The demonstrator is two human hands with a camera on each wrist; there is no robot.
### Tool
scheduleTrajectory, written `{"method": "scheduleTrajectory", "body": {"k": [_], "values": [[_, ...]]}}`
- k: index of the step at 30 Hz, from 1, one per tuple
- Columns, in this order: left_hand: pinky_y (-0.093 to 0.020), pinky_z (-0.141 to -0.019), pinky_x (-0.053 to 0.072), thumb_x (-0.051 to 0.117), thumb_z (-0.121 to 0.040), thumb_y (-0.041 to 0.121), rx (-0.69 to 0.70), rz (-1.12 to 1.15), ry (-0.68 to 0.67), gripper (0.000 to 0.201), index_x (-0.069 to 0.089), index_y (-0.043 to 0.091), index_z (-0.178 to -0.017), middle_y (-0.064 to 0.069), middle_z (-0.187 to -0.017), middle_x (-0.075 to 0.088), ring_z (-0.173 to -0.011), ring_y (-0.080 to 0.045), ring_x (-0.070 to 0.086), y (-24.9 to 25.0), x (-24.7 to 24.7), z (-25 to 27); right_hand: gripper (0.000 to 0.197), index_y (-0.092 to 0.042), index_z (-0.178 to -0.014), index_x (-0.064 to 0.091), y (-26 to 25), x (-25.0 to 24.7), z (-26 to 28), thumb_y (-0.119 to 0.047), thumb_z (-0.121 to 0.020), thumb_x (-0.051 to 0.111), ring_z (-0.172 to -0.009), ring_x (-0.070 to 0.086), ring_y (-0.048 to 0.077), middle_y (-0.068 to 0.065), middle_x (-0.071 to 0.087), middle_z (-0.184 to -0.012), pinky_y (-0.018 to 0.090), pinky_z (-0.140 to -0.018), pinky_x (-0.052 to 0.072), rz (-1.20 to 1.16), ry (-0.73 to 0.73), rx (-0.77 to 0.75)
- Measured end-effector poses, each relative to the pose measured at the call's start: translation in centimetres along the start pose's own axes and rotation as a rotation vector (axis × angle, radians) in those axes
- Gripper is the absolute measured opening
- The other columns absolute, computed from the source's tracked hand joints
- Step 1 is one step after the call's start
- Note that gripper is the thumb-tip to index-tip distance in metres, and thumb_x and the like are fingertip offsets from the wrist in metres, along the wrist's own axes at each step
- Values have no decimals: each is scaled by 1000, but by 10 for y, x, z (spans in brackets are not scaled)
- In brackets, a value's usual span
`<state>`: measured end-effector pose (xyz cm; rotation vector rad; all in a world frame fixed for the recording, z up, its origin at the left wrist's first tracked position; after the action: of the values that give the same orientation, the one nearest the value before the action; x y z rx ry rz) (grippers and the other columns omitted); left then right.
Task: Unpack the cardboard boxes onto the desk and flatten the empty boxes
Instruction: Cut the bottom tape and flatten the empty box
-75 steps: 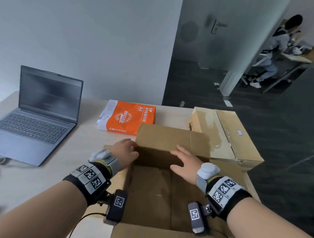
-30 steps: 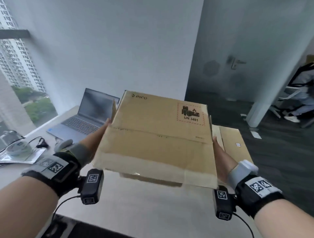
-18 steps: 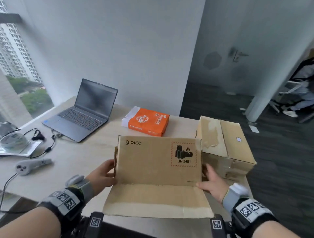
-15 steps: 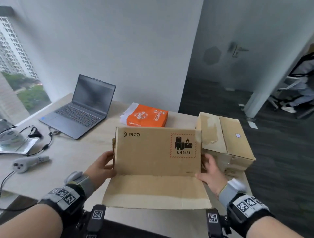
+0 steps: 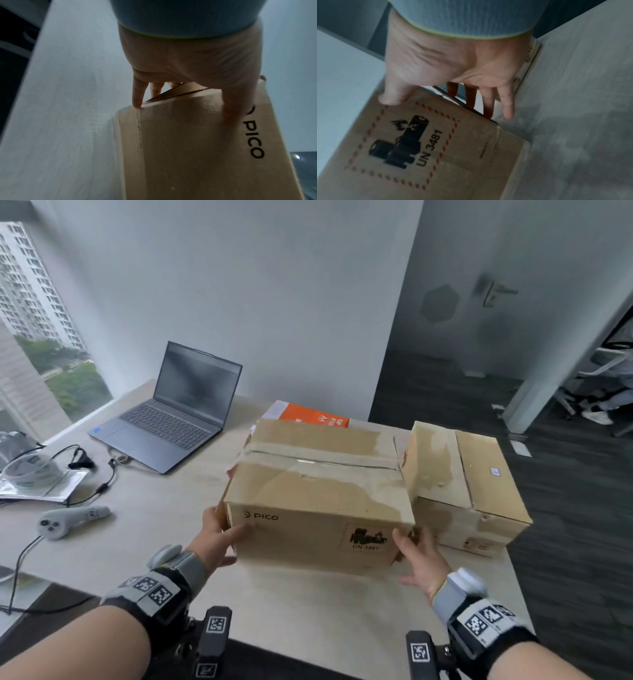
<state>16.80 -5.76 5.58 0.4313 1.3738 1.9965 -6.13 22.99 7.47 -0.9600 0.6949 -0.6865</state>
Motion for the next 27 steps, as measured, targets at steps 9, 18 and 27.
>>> {"method": "scheduleTrajectory", "body": {"k": [9,18,27], "values": [[-45,-87,51,31,-53,98,-251,-73,68,110,48,32,-139,-3,-134,60,-106,-27,67,-20,-7,-6,97,-46,-154,21,18,6,-12,-92,-69,21,-134,48,36,0,39,-156,57,-96,49,113,19,193],[-49,-98,51,57,-71,50,-363,-312,-116,70,48,18,-132,-11,-115,67,-108,-26,64,-35,5,-7,54,-14,-138,44,29,-4,-32,-27,-87,53,-96,47,29,10,54,-106,40,-90,41,207,162,254],[-45,-91,54,54,-74,70,-336,-209,-23,77,49,23,-135,-13,-124,62,-112,-32,61,-38,-7,-51,79,-44,-153,20,-22,29,-52,-48,-80,51,-152,12,30,-9,0,-168,53,-119,23,843,171,-38]]}}
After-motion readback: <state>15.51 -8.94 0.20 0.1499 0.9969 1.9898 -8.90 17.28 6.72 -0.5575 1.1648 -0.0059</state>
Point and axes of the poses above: each hand's wrist, its own z-axis away from the middle knuckle, its own x-axis out of the palm, y = z × x, the point moved 3 cm from there along -z, towards the middle knuckle
